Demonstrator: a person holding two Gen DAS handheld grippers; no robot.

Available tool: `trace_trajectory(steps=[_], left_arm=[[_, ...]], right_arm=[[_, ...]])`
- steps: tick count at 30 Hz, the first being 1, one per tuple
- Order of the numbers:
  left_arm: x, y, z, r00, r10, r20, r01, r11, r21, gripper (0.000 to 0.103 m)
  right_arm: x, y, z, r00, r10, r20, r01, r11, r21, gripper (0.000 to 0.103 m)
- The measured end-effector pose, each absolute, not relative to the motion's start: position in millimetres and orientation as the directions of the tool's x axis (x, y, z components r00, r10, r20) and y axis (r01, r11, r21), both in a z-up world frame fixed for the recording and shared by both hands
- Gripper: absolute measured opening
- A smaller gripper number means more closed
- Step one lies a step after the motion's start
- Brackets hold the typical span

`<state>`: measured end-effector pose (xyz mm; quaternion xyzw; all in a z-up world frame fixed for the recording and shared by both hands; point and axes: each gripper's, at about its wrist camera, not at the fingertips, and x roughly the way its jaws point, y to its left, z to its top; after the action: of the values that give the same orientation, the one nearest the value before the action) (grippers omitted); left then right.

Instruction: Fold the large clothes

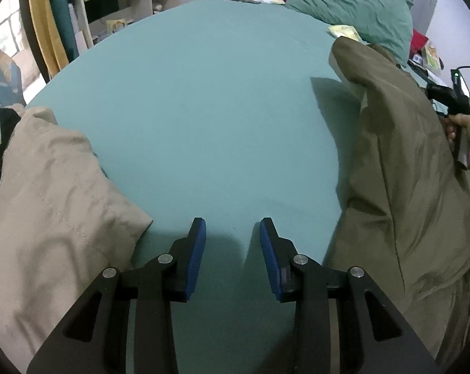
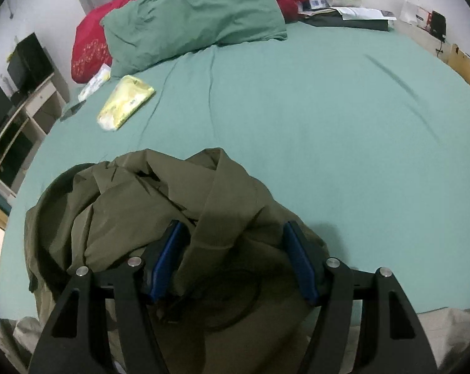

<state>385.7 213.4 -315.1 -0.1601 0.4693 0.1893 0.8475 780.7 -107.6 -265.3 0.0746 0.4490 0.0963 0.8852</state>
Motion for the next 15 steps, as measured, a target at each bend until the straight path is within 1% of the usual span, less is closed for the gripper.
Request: trace_trajectory(steps=[1,2,3,5,6,8,11,15], left_arm=[[385,213,-314,0.494,0.160,-0.854,-0.469,0.877,-0.107,0.038],[384,213,-314,0.498,0.153,-0.854,-0.467,0.877,-0.115,0.038],[384,211,-314,0.496,0.151,-0.855,-0.464,0.879,-0.114,0.038],[385,208,-315,0.489,0.153,-0.859,-0.454,0.885,-0.101,0.038],[385,206,-315,0.489,0.154,-0.859,-0.451,0.887,-0.097,0.038],[384,203,-312,0.496,0.145,-0.856,-0.444,0.890,-0.106,0.038],[384,192,-305,0.512,0.126,-0.850,-0.411,0.904,-0.114,0.038],[382,178,-294,0.532,0.097,-0.841,-0.360,0.925,-0.121,0.038]], right_arm=[[780,-100,-269,0.554,0.231,-0.800,-0.140,0.973,0.184,0.028],[783,-93,-271,0.534,0.207,-0.820,-0.169,0.976,0.136,0.022],[779,-83,-269,0.543,0.164,-0.823,-0.214,0.975,0.053,0.015],[775,-77,-263,0.526,0.147,-0.838,-0.246,0.969,0.015,0.010],[768,-74,-250,0.559,0.128,-0.819,-0.261,0.965,-0.028,0.009],[756,-72,-232,0.616,0.121,-0.778,-0.277,0.958,-0.070,0.008],[725,-71,-195,0.719,0.106,-0.687,-0.287,0.946,-0.154,0.008],[672,-65,-163,0.809,0.081,-0.582,-0.329,0.884,-0.333,0.008]])
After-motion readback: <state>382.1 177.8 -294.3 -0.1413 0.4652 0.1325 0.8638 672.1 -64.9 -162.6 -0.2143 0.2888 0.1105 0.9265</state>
